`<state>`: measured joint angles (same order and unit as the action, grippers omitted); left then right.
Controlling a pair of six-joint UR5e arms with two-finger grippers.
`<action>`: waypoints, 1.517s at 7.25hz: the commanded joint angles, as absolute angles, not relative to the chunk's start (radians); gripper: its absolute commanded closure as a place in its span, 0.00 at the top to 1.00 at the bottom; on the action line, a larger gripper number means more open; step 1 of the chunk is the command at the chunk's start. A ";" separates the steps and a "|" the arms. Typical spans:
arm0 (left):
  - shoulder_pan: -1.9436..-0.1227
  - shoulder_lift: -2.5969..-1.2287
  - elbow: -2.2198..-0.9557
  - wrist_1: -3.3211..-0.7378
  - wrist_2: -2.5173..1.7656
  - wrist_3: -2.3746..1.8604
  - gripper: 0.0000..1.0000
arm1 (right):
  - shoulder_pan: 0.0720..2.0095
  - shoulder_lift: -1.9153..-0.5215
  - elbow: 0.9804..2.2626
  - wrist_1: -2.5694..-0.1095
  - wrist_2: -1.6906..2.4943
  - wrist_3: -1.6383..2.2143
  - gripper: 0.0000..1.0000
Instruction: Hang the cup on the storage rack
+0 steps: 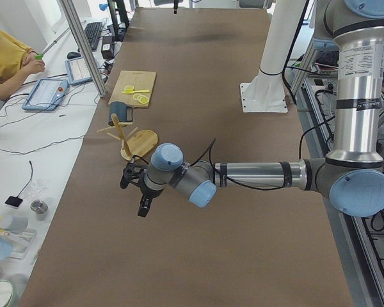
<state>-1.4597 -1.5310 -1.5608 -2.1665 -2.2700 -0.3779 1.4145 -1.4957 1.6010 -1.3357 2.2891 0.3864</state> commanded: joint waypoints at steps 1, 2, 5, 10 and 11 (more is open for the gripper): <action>-1.425 -1.523 -1.595 -2.027 -2.350 -0.376 0.98 | 1.436 -1.519 1.597 -1.350 2.296 0.297 1.00; -1.413 -1.520 -1.627 -1.976 -2.405 -0.376 0.98 | 1.459 -1.541 1.595 -1.350 2.333 0.247 1.00; -1.368 -1.497 -1.661 -1.919 -2.395 -0.222 0.98 | 1.477 -1.585 1.595 -1.350 2.345 0.167 1.00; -1.362 -1.506 -1.687 -1.916 -2.332 -0.270 0.98 | 1.476 -1.585 1.612 -1.347 2.344 0.166 1.00; -1.347 -1.500 -1.690 -1.914 -2.333 -0.268 0.98 | 1.468 -1.582 1.609 -1.350 2.345 0.164 1.00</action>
<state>-1.3633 -1.4958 -1.6861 -1.9172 -2.3394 -0.2498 1.4745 -1.5826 1.6097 -1.3464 2.3437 0.1657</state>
